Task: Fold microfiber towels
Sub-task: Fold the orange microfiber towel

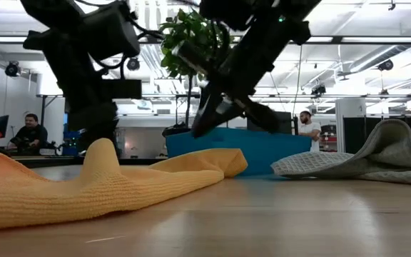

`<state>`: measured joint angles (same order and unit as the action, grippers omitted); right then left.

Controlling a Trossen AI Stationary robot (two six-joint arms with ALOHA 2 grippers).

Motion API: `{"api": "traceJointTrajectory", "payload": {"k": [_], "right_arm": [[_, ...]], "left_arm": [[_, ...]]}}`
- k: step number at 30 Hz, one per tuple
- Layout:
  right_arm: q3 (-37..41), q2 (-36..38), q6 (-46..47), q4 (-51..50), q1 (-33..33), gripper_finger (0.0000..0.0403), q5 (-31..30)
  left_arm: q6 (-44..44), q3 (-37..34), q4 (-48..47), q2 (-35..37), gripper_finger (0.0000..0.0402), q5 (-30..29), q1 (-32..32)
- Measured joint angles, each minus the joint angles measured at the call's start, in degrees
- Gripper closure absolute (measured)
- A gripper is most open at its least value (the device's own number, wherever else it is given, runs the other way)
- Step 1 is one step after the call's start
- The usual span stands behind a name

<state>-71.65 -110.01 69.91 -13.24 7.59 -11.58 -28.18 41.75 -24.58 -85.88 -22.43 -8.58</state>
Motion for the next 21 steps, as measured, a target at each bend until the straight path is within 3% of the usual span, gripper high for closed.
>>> {"api": "traceJointTrajectory", "payload": {"k": [12,21], "right_arm": [[-3.1,3.9,9.3,-36.5,0.6,0.0394,-11.7],[-2.5,4.0,5.7,-43.8,-5.1,0.0394,-12.5]], "left_arm": [[-0.1,-4.0,4.3,0.4,0.0402,1.2,-0.1],[-0.1,-5.3,7.6,0.4,0.0402,2.1,-0.1]]}}
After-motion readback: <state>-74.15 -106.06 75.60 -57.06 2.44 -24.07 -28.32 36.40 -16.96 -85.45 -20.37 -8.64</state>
